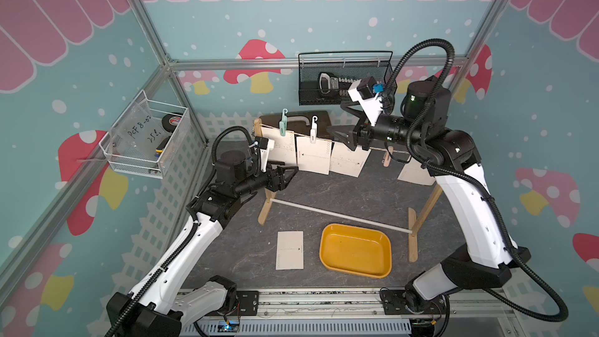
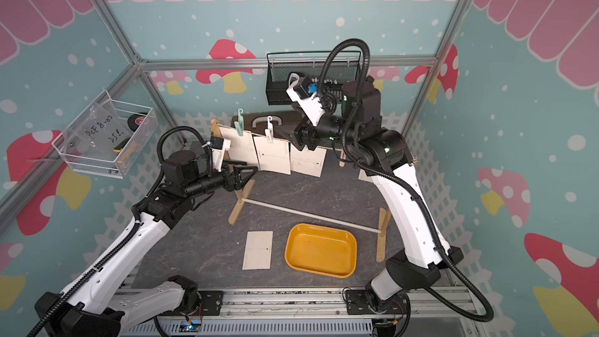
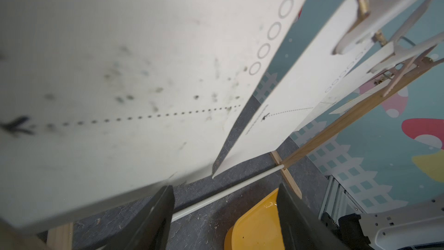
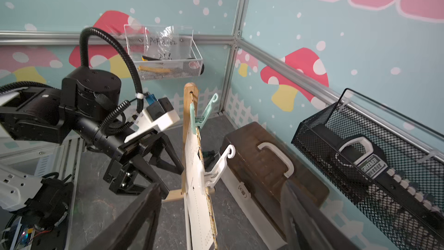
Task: Remove the postcards from the strings
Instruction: Pinch the postcard on the clothesline.
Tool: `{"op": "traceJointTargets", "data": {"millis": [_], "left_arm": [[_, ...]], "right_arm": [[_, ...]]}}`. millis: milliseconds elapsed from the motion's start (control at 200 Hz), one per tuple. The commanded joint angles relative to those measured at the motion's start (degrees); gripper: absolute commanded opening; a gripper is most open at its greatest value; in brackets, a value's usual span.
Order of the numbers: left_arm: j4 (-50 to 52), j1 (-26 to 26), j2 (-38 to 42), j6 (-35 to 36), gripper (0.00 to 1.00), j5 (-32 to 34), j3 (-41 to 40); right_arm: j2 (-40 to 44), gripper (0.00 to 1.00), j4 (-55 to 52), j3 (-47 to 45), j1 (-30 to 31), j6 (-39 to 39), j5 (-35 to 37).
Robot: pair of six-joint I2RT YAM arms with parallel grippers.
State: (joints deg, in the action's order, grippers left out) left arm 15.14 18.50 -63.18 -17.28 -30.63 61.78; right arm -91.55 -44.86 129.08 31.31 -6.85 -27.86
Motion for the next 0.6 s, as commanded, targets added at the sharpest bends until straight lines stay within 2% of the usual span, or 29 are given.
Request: {"op": "traceJointTargets", "data": {"millis": [0, 160, 595], "left_arm": [[-1.64, -2.2, -0.67, -1.0, 0.73, -7.07, 1.1], [-1.85, -2.26, -3.71, 1.24, 0.73, -10.83, 4.28], [-1.44, 2.68, -11.79, 6.53, 0.72, -9.04, 10.28]], "right_arm": [[-5.33, 0.79, -8.1, 7.79, 1.28, -2.38, 1.04], [-11.54, 0.81, -13.21, 16.29, 1.99, -2.18, 2.28], [-12.47, 0.84, -13.67, 16.65, 2.26, -3.21, 2.57]]}}
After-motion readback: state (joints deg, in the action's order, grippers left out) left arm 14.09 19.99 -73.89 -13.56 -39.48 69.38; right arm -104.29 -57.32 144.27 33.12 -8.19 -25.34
